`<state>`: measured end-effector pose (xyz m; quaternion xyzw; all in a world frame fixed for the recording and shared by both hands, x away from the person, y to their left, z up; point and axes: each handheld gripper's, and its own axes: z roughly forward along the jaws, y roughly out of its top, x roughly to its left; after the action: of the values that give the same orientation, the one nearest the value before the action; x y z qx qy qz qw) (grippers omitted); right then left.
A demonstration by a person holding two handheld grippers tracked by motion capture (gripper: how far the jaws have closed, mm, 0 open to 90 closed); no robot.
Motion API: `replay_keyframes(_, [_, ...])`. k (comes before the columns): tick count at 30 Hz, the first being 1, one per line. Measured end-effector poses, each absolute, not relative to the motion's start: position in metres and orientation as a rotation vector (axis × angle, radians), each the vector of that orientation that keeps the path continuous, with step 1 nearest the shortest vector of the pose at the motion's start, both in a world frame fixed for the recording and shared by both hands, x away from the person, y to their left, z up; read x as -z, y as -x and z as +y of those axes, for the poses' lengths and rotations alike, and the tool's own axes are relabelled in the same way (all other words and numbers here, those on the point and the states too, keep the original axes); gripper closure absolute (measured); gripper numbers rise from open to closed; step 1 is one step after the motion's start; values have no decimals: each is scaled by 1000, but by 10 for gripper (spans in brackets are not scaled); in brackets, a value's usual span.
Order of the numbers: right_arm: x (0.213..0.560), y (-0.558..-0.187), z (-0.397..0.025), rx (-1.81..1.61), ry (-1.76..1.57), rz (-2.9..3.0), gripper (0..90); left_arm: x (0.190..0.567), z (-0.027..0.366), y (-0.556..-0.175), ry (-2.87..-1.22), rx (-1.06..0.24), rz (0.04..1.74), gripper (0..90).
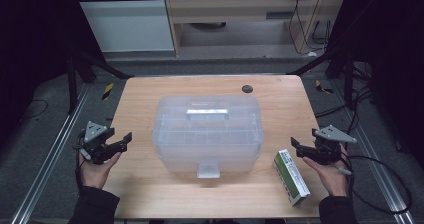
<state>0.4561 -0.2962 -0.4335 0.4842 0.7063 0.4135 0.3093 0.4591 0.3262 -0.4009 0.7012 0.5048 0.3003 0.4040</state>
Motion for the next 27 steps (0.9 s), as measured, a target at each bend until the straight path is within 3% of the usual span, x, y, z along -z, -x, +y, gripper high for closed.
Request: replay_keyframes(27, [432,-458,-300,-1107,-1273,1911,175,365,325,-461,-1864,-764,1140,276])
